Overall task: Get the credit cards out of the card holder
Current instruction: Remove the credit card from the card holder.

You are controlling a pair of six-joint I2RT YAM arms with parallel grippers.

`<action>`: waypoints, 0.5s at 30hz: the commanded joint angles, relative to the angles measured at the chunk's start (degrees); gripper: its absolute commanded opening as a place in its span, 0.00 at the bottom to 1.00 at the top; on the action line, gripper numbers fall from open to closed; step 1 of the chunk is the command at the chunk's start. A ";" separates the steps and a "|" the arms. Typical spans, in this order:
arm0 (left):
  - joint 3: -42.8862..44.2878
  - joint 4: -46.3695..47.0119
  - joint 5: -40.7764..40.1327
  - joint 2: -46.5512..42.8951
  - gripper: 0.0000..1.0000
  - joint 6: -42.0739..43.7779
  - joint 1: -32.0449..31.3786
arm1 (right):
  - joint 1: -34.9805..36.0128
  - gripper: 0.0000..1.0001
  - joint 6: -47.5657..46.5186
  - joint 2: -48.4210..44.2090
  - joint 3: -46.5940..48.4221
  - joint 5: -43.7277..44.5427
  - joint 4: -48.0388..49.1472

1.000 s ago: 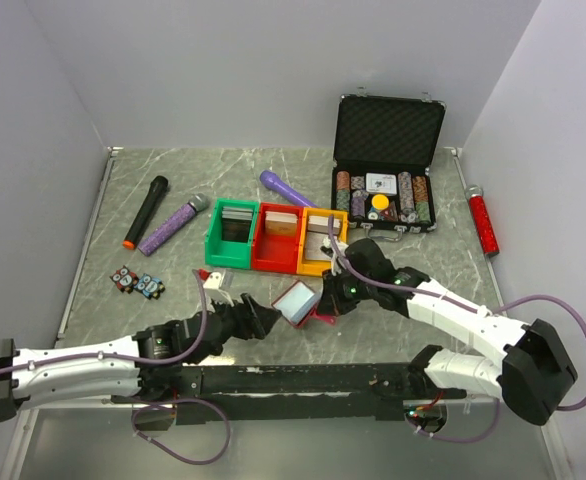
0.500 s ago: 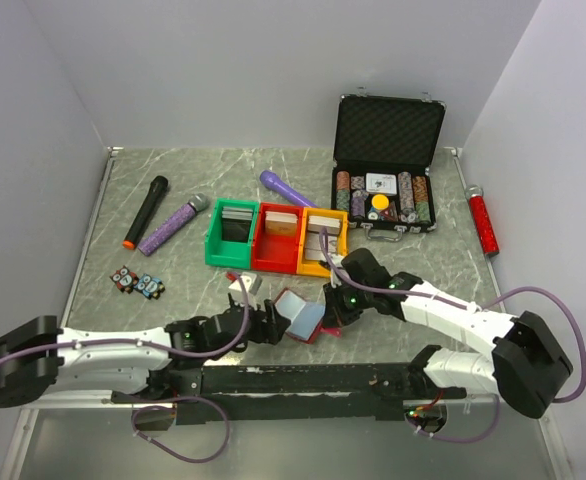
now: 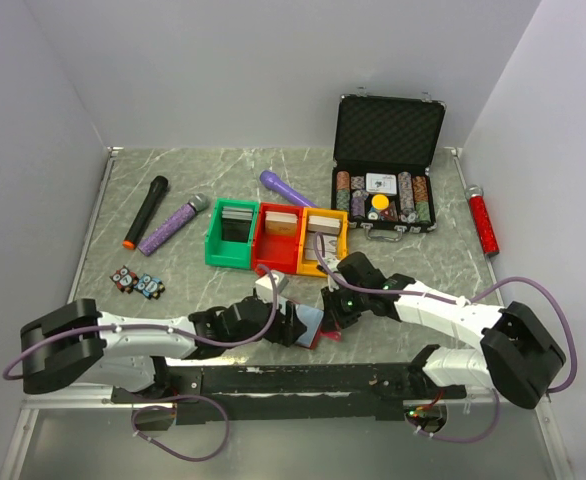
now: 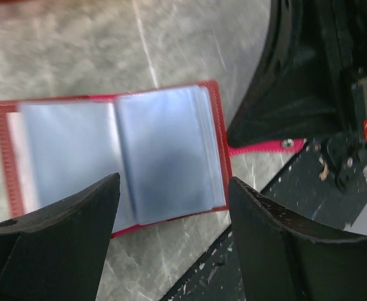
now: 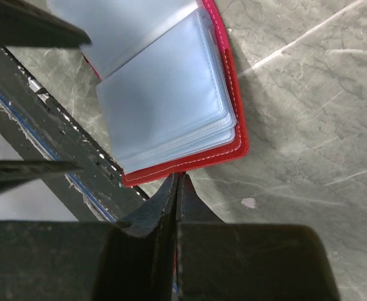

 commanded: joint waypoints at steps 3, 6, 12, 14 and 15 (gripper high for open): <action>3.34 4.02 7.06 3.76 0.73 3.44 0.13 | 0.72 0.00 -0.44 -1.49 1.03 0.72 1.63; 3.78 3.76 6.54 5.17 0.73 3.44 0.13 | 0.80 0.00 -0.18 -2.72 1.30 0.54 1.19; 5.09 1.39 4.08 8.07 0.65 3.09 0.04 | 0.98 0.00 0.17 -4.74 2.18 0.10 -0.04; 5.62 0.25 2.59 8.69 0.60 2.74 -0.04 | 0.98 0.00 0.26 -5.18 2.53 -0.08 -0.22; 5.54 0.16 2.14 8.78 0.57 2.48 -0.05 | 1.16 0.00 0.26 -5.44 2.62 0.01 -0.39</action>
